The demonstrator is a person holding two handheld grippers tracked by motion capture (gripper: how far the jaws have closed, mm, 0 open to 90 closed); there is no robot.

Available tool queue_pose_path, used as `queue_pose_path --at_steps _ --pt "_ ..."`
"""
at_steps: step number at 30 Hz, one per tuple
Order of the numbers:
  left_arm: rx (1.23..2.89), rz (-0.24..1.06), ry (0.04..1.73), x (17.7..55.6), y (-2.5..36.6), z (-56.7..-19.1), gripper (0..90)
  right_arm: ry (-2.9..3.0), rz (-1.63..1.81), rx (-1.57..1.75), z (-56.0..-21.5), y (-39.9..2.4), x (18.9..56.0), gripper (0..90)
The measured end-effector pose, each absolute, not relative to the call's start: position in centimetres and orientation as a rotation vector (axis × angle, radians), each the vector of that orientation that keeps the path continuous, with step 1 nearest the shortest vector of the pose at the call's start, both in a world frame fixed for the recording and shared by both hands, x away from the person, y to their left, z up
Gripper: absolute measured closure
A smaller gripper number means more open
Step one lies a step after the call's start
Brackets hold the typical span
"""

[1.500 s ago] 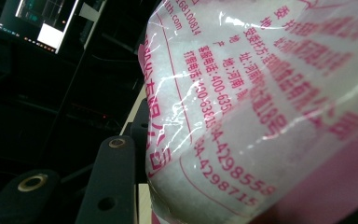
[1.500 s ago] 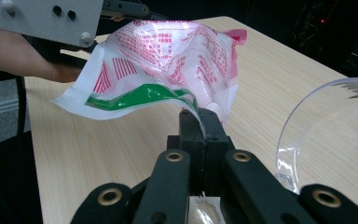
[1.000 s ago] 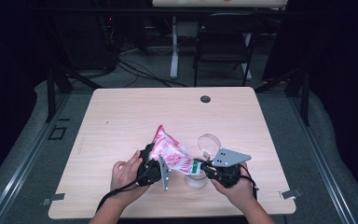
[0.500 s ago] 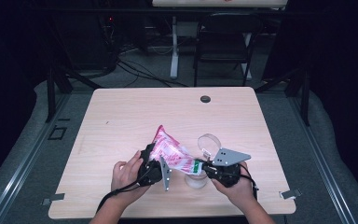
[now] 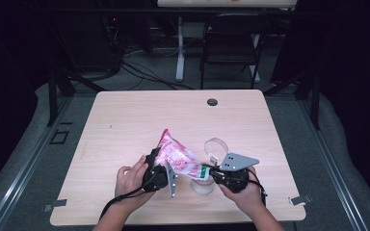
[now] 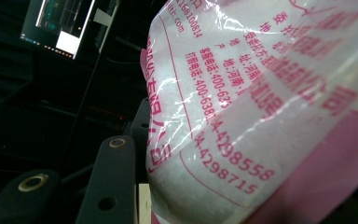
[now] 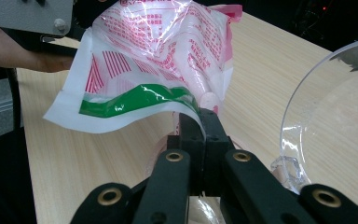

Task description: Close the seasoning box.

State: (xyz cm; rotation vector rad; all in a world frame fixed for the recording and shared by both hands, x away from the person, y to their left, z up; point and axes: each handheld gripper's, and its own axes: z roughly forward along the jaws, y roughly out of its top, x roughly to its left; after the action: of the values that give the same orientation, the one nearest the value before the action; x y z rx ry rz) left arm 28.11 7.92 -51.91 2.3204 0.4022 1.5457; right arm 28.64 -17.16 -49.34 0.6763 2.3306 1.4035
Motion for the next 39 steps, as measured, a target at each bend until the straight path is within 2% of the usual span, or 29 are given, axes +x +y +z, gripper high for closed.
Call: queue_pose_path --at_steps 39 --pt "2.344 1.665 0.334 27.6 7.4 -50.7 59.6 2.32 1.407 0.683 -49.4 -17.3 28.6 90.0"
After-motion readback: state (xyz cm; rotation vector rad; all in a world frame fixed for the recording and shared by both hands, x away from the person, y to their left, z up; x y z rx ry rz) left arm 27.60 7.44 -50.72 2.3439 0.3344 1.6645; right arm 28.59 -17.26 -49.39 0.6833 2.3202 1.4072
